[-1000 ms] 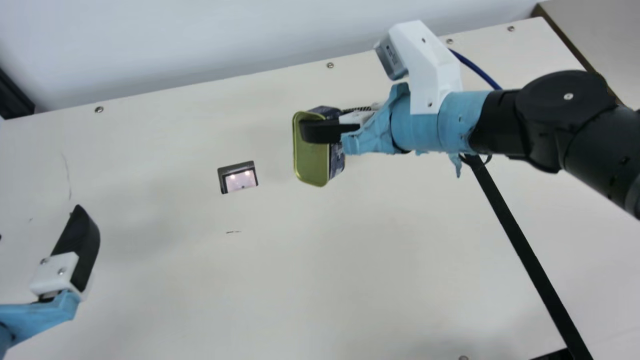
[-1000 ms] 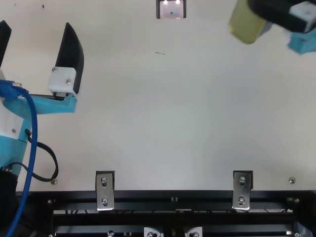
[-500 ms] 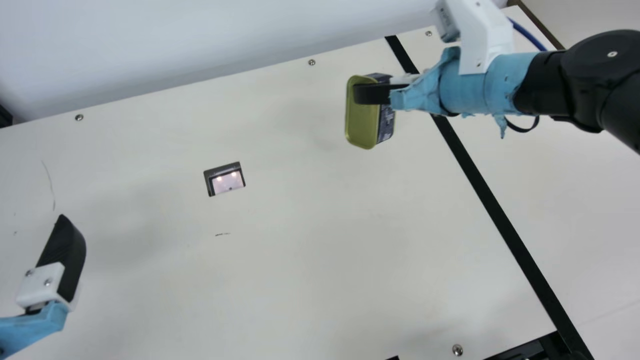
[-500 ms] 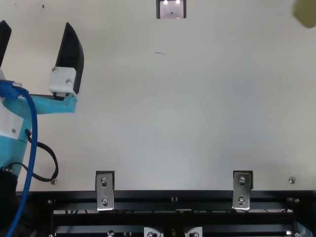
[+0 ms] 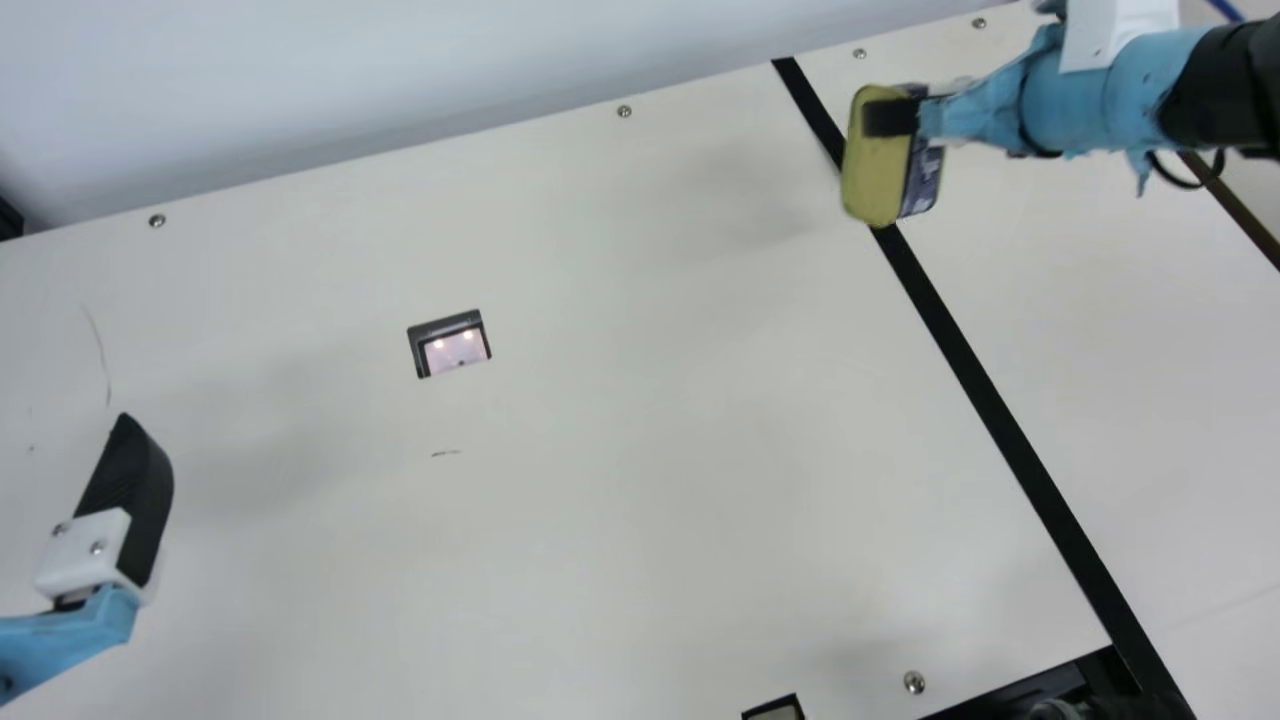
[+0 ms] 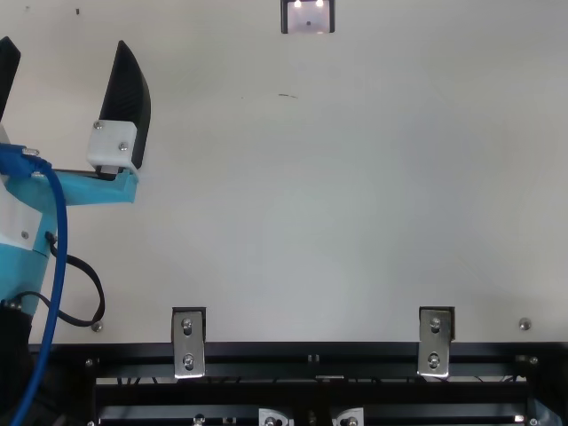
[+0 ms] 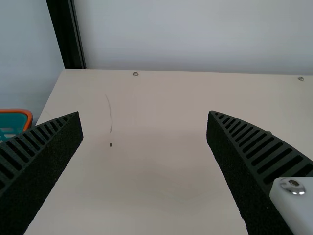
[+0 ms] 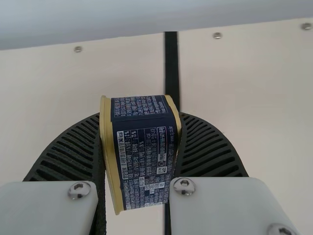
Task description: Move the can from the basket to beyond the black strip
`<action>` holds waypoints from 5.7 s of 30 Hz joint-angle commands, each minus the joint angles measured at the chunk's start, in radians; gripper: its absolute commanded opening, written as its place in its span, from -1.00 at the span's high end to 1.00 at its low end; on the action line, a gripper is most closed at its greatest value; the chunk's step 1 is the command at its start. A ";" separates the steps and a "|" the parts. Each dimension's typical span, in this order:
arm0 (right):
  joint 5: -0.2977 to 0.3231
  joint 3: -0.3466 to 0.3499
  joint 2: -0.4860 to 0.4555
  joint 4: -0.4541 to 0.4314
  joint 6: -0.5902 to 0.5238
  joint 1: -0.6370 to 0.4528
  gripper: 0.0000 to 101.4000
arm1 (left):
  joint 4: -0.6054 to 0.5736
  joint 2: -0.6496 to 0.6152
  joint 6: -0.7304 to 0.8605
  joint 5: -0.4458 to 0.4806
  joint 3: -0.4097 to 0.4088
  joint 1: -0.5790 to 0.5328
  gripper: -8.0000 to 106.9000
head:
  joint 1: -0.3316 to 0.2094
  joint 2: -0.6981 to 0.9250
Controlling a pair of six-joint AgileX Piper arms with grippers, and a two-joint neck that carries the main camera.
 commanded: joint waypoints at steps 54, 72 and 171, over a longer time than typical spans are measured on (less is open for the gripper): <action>0.124 -0.206 0.203 -0.880 0.365 0.062 -1.00 | 0.000 0.000 0.000 0.000 0.000 0.000 -0.71 | 0.004 0.014; 0.113 -0.184 0.140 -0.539 0.266 0.088 -1.00 | 0.000 0.000 0.000 0.000 0.000 0.000 -0.71 | 0.005 0.129; -0.317 0.563 -0.778 -0.123 0.138 0.524 -1.00 | 0.464 -0.348 -0.367 0.470 -0.033 0.233 -0.71 | 0.091 0.319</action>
